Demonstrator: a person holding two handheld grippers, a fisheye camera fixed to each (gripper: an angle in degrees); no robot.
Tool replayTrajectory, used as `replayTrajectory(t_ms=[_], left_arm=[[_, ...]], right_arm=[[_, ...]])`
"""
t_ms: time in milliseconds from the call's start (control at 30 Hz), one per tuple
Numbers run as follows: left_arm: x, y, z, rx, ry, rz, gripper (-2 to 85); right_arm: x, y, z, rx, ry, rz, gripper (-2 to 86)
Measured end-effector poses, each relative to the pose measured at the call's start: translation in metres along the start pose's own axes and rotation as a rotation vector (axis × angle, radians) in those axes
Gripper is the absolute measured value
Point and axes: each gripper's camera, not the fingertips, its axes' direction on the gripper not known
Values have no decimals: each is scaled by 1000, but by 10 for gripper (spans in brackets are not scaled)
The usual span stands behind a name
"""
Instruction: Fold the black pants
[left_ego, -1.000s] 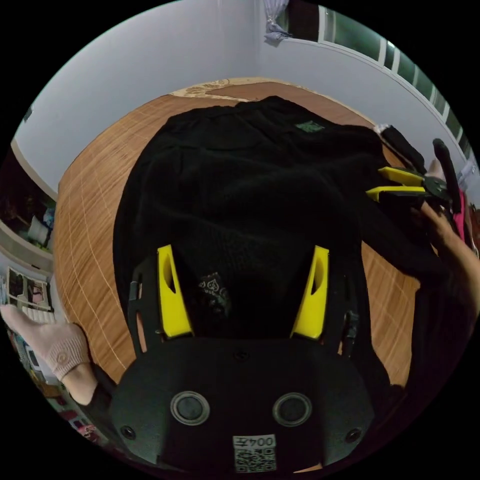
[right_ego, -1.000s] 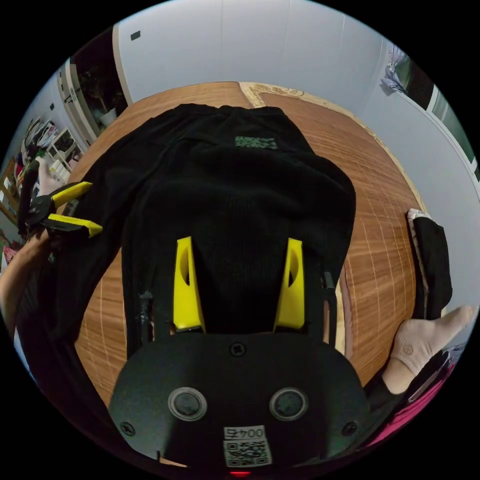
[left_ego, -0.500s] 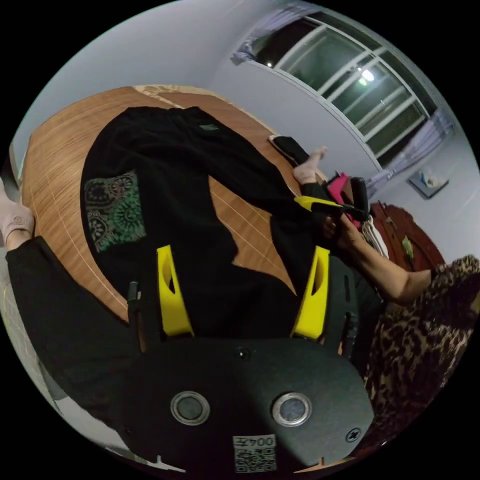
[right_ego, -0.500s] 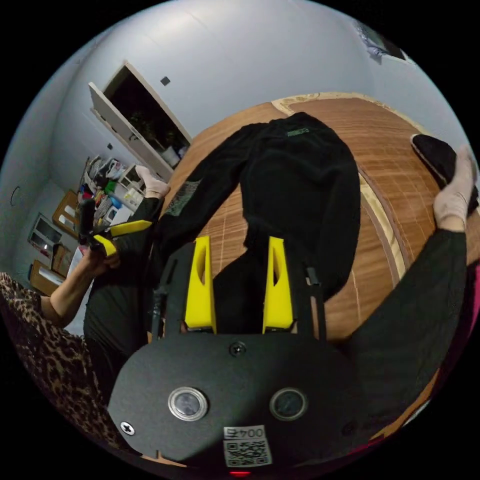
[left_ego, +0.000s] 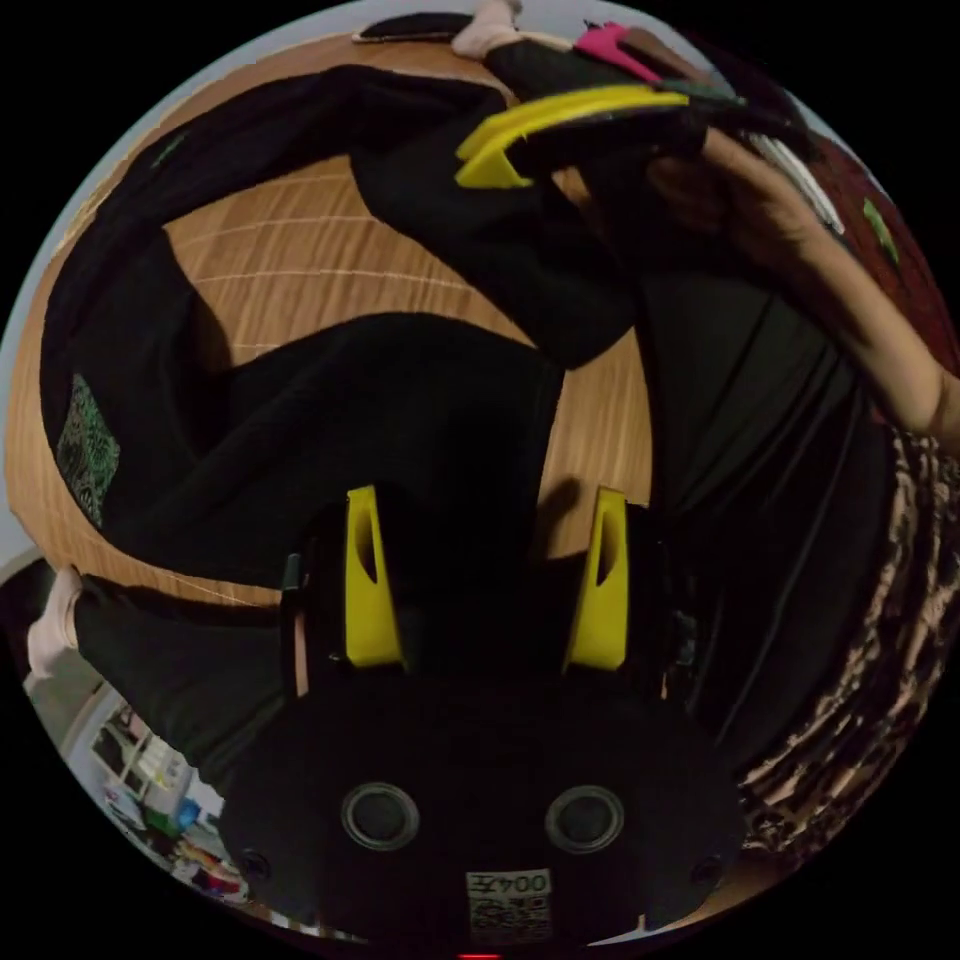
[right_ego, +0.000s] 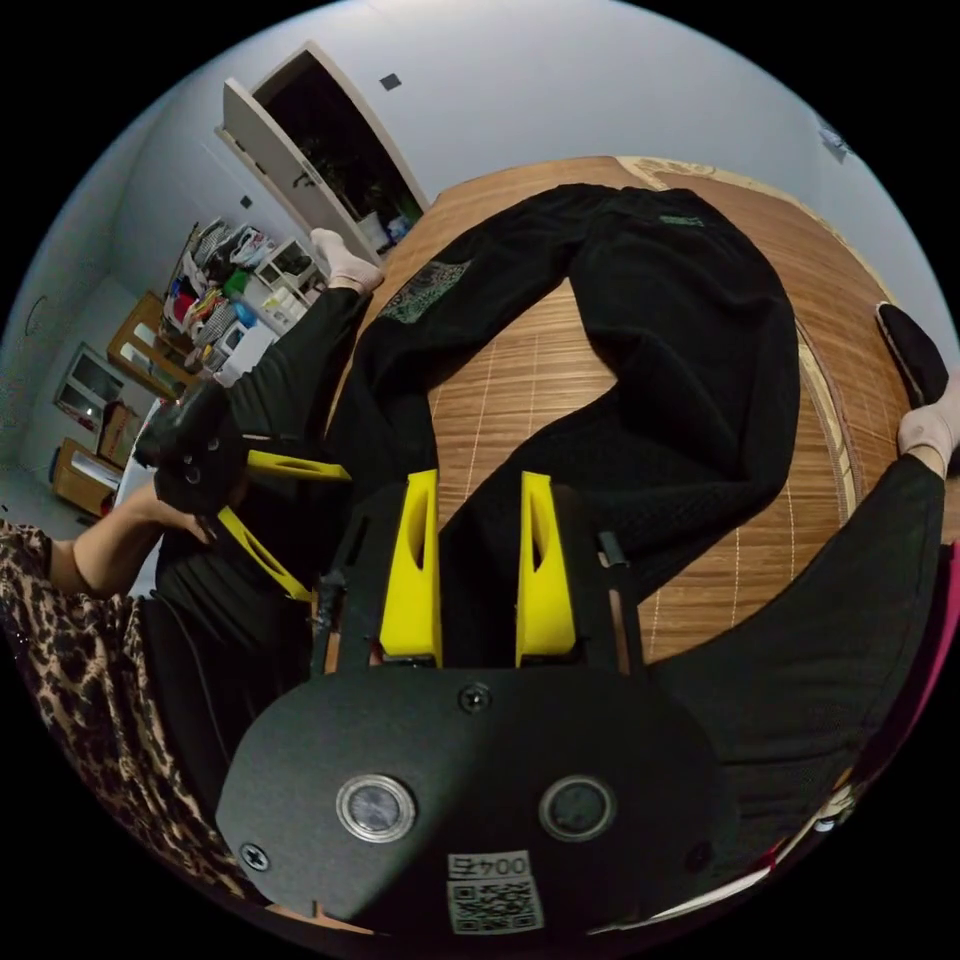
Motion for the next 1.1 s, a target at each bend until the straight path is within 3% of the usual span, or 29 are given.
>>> replayTrajectory(t_ms=[200, 267, 367, 433, 533, 767, 900, 1000, 1100], left_arm=[[48, -24, 10, -56, -219, 32, 233], [53, -27, 9, -58, -210, 22, 219], [49, -24, 0, -18, -190, -41, 121], [36, -14, -14, 55, 31, -40, 52], [23, 11, -45, 159, 136, -59, 38], [48, 108, -165, 224, -216, 28, 30], [82, 158, -180, 48, -411, 156, 32], [87, 183, -149, -69, -317, 211, 39], [72, 208, -119, -117, -18, 212, 57]], right_arm=[[-2, 19, -9, -15, -12, 10, 116], [-3, 25, -11, -22, -8, 14, 113], [-5, 33, -16, -26, -12, 16, 106], [-5, 40, -23, -22, -20, 20, 101], [-5, 50, -32, -11, -33, 28, 96], [-4, 69, -55, 21, -69, 44, 86], [-6, 79, -67, 23, -86, 42, 85], [-8, 86, -74, 9, -92, 41, 91], [-10, 92, -84, 7, -66, 50, 110]])
